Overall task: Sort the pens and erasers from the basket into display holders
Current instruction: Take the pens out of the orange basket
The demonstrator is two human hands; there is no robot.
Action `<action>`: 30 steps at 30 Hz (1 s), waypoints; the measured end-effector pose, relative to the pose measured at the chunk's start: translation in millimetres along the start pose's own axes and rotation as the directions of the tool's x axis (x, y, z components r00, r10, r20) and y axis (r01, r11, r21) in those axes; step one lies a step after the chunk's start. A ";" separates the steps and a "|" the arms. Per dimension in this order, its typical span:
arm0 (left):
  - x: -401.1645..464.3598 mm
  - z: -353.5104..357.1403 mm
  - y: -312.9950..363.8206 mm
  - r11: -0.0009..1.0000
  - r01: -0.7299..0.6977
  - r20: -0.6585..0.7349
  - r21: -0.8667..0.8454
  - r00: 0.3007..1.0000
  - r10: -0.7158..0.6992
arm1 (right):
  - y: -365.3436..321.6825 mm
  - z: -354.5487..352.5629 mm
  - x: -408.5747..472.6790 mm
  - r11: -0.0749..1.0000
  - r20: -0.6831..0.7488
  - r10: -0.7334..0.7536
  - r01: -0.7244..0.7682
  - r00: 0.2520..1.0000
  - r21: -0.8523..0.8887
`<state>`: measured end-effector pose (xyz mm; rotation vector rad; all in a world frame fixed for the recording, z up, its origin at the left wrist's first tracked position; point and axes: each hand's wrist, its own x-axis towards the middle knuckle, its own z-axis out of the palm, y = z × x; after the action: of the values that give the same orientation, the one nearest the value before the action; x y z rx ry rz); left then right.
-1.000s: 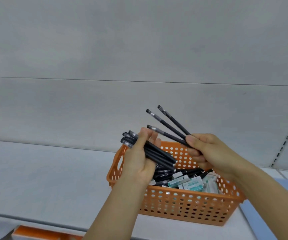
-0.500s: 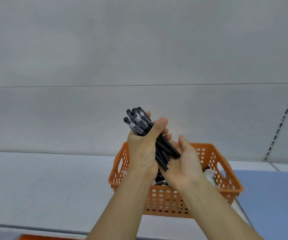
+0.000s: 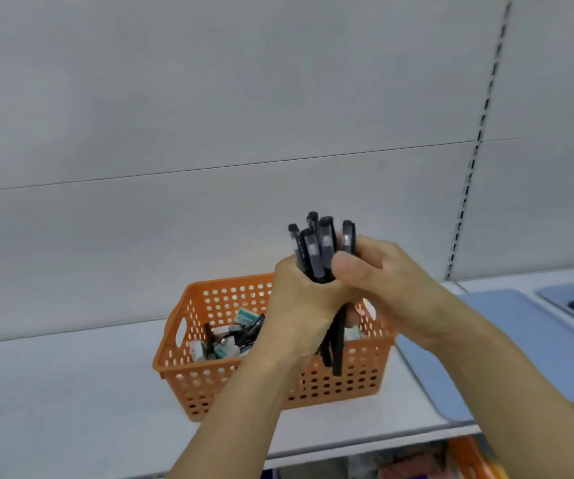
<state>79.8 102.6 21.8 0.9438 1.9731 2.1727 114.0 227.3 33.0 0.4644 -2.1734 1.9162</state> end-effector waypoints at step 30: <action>24.9 262.5 -149.0 0.936 0.228 0.091 0.267 0.961 -0.260 | 100.7 -227.8 -113.1 0.925 -0.120 0.318 -0.336 0.940 -0.180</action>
<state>130.5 372.1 -106.9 0.7873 2.2085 1.7180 170.3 474.5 -69.7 -0.0236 -2.4746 1.7983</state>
